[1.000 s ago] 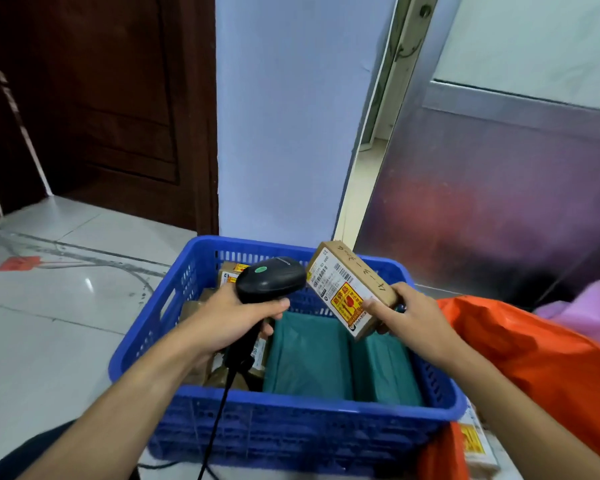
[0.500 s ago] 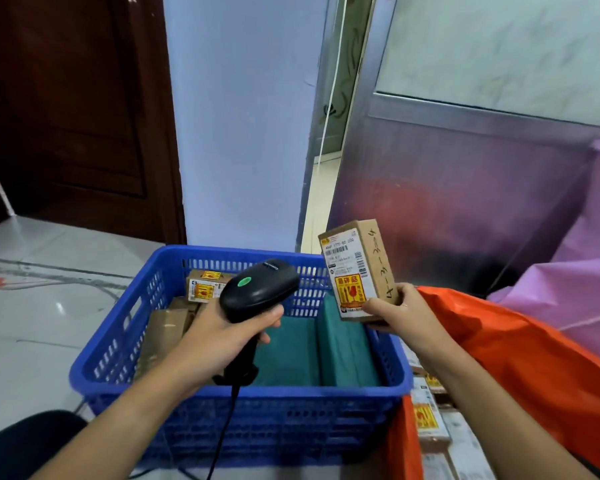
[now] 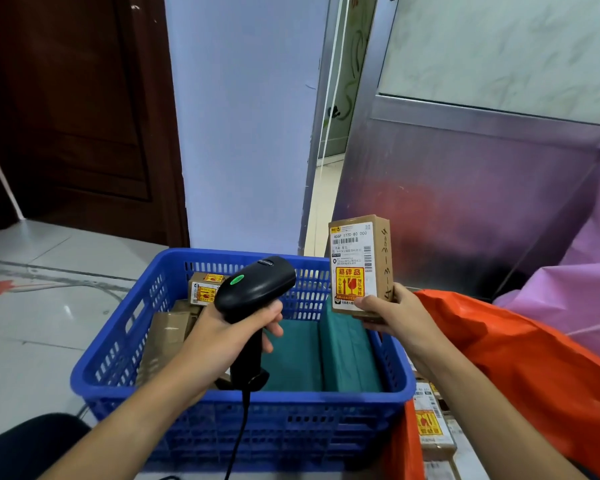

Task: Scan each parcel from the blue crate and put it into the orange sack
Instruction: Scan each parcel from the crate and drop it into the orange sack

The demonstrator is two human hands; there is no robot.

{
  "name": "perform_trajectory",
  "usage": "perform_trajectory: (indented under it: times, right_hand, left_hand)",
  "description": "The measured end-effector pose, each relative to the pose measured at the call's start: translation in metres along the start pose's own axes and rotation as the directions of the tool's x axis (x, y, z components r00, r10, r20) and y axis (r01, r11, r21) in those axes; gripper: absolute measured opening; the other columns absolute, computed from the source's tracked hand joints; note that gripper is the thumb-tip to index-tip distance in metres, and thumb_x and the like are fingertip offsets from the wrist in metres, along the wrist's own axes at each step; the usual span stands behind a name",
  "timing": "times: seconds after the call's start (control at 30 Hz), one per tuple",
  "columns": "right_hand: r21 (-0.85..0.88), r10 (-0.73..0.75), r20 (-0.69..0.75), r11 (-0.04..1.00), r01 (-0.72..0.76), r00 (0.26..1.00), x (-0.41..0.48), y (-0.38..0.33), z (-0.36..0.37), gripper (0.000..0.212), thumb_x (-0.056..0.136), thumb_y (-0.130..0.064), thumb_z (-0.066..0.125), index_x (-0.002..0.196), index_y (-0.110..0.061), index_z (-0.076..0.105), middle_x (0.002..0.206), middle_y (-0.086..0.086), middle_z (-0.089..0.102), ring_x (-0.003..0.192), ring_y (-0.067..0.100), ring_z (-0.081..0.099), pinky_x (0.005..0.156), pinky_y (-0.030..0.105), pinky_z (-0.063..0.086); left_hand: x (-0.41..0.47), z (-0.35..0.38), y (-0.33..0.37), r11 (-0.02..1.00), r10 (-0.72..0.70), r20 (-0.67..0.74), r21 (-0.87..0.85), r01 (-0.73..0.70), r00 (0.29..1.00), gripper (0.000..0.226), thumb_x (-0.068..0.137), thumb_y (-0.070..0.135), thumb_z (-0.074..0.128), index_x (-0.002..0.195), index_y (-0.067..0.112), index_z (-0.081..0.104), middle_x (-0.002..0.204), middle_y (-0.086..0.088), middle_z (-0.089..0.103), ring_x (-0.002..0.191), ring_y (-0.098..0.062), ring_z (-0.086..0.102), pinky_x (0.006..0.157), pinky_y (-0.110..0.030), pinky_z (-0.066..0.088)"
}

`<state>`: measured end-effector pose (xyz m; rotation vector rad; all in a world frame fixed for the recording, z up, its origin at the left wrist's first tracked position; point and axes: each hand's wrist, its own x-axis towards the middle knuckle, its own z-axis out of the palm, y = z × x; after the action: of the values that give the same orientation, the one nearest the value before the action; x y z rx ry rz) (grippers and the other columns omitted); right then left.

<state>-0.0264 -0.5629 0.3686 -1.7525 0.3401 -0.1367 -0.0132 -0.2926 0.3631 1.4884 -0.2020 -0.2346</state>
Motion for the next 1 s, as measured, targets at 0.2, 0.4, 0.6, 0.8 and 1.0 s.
perform_trajectory:
  times: [0.2,0.4,0.6,0.8,1.0]
  right_hand:
    - [-0.075,-0.030,-0.033,0.997,0.027,0.999,0.0043,0.0012,0.0061,0.037,0.088,-0.011,0.076,0.115,-0.025,0.055,0.116,-0.005,0.070,0.107,0.017,0.069,0.094,0.040,0.059]
    - [-0.087,-0.027,-0.030,0.996,0.025,0.999,0.0067,0.0029,0.0069,0.039,0.090,-0.014,0.076,0.121,-0.023,0.054,0.120,-0.005,0.068,0.109,0.017,0.068,0.093,0.039,0.060]
    - [-0.110,-0.021,-0.038,0.994,0.017,0.999,0.0076,0.0057,0.0065,0.043,0.088,-0.015,0.078,0.123,-0.020,0.055,0.121,-0.004,0.069,0.108,0.017,0.068,0.094,0.041,0.060]
    - [-0.138,-0.035,-0.039,0.990,0.029,0.999,0.0051,0.0053,0.0053,0.041,0.089,-0.015,0.077,0.124,-0.019,0.055,0.119,-0.005,0.069,0.107,0.015,0.068,0.087,0.035,0.060]
    - [-0.144,-0.046,-0.046,0.989,0.038,0.998,0.0034,0.0064,0.0032,0.044,0.088,-0.015,0.076,0.127,-0.018,0.056,0.119,-0.005,0.069,0.106,0.015,0.068,0.081,0.030,0.059]
  left_hand:
    - [-0.0001,-0.0009,0.0017,1.000,0.010,0.011,0.010,-0.010,1.000,0.034,0.081,0.034,0.074,0.108,0.012,0.075,0.084,-0.015,0.076,0.066,-0.023,0.068,0.070,-0.028,0.058]
    - [-0.0001,-0.0027,0.0013,1.000,0.011,0.025,0.020,-0.011,1.000,0.020,0.090,0.026,0.073,0.101,0.010,0.074,0.081,-0.017,0.074,0.064,-0.021,0.066,0.068,-0.026,0.057]
    - [-0.0007,-0.0028,0.0021,1.000,0.018,0.046,-0.013,-0.017,0.999,0.035,0.080,0.032,0.075,0.106,0.008,0.076,0.082,-0.015,0.074,0.069,-0.024,0.068,0.070,-0.032,0.060]
    - [-0.0016,-0.0030,0.0017,1.000,0.006,0.061,0.015,-0.007,0.998,0.022,0.087,0.028,0.076,0.101,0.012,0.078,0.084,-0.014,0.075,0.070,-0.023,0.069,0.072,-0.031,0.060]
    - [-0.0028,-0.0003,0.0032,1.000,-0.001,0.063,0.016,0.000,0.998,0.012,0.093,0.020,0.073,0.099,0.010,0.077,0.084,-0.014,0.076,0.069,-0.022,0.068,0.069,-0.026,0.058]
